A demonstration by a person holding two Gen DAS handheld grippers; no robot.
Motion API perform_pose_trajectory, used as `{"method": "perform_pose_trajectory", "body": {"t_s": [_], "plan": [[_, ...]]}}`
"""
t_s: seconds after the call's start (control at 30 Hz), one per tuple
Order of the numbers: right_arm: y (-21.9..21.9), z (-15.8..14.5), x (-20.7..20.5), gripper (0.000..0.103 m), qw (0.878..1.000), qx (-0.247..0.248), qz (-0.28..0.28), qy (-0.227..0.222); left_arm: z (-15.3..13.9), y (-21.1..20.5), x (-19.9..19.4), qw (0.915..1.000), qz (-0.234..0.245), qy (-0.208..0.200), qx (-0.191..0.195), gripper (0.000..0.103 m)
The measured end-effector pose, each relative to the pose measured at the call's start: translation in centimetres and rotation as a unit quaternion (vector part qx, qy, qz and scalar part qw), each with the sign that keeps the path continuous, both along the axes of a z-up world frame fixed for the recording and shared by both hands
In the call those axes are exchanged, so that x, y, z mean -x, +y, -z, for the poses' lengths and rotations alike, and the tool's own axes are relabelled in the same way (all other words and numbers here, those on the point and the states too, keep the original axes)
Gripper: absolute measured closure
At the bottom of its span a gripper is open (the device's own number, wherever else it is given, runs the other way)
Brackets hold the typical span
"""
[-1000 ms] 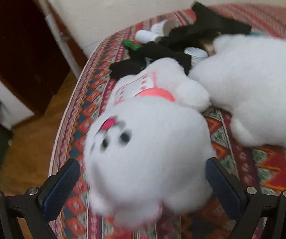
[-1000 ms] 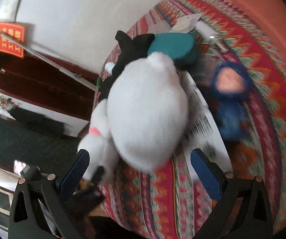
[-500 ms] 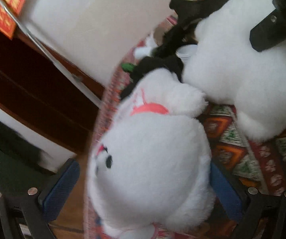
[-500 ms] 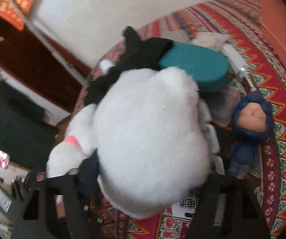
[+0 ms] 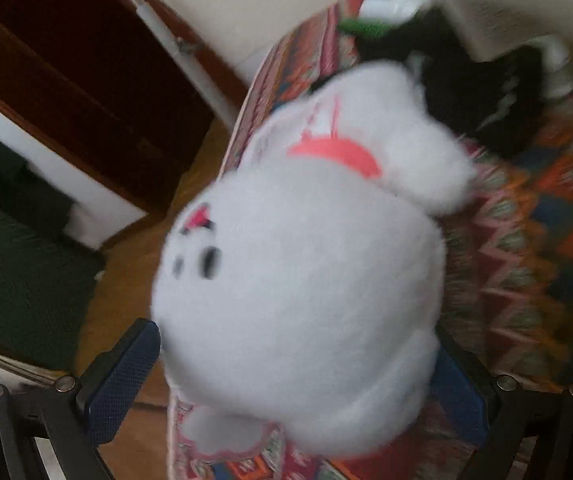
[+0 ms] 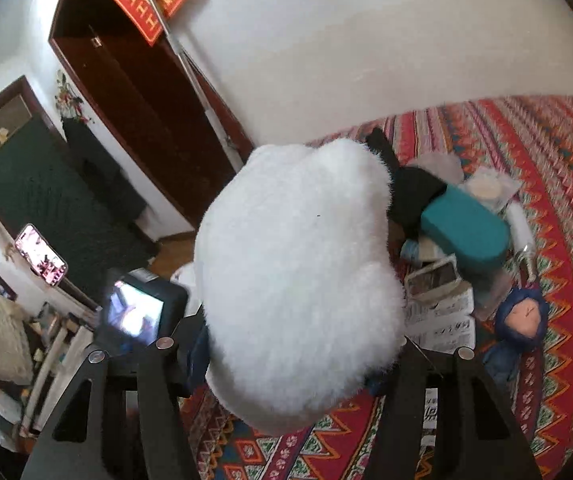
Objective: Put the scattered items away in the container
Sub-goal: 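Carry both white plush toys into the pink box and open both tools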
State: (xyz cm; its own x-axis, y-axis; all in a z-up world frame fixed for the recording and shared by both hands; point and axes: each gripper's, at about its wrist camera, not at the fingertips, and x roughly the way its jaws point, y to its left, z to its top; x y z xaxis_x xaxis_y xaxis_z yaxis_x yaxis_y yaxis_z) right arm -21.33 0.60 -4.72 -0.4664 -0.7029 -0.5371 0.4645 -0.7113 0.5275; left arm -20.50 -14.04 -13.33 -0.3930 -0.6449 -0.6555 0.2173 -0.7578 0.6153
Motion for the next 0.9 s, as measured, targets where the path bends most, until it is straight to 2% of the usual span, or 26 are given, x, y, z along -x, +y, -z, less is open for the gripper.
{"method": "perform_pose_trajectory", "body": {"t_s": [0.07, 0.13, 0.27, 0.33, 0.43, 0.53, 0.6, 0.67, 0.8, 0.9], "plan": [[-0.1, 0.8, 0.6, 0.041, 1.0, 0.0, -0.005, -0.018, 1.4, 0.3, 0.7, 0.9981, 0.007, -0.015, 0.059, 0.0], [0.0, 1.3, 0.8, 0.041, 1.0, 0.002, -0.004, -0.031, 2.8, 1.2, 0.8, 0.9928, 0.022, -0.03, 0.114, 0.0], [0.6, 1.7, 1.3, 0.039, 0.999, 0.003, 0.002, -0.039, 3.8, 2.8, 0.8, 0.978, 0.075, -0.031, 0.192, 0.0], [0.8, 1.3, 0.2, 0.038, 0.999, 0.003, 0.006, -0.035, 4.3, 2.8, 1.4, 0.9713, 0.098, -0.045, 0.212, 0.0], [1.6, 1.0, -0.2, 0.038, 0.999, 0.003, 0.01, -0.033, 5.0, 1.4, 3.0, 0.9714, 0.12, -0.074, 0.191, 0.0], [1.8, 0.7, -0.3, 0.038, 0.999, 0.001, 0.012, -0.03, 4.9, -0.6, 4.2, 0.9764, 0.105, -0.077, 0.172, 0.0], [1.8, 0.6, -0.4, 0.038, 1.0, -0.006, 0.011, -0.022, 4.6, -1.7, 3.6, 0.9835, 0.087, -0.056, 0.148, 0.011], [1.8, 0.1, -0.7, 0.039, 1.0, -0.009, 0.012, -0.01, 2.9, -1.9, 2.4, 0.9886, 0.08, -0.024, 0.125, 0.015], [2.1, -1.4, -1.7, 0.04, 1.0, -0.004, 0.018, 0.019, -1.6, -1.3, -0.6, 0.9927, 0.077, 0.051, 0.078, 0.017], [2.7, -3.0, -2.9, 0.04, 0.998, 0.002, 0.025, 0.051, -5.1, -0.9, -2.8, 0.9906, 0.075, 0.106, 0.042, 0.017]]}}
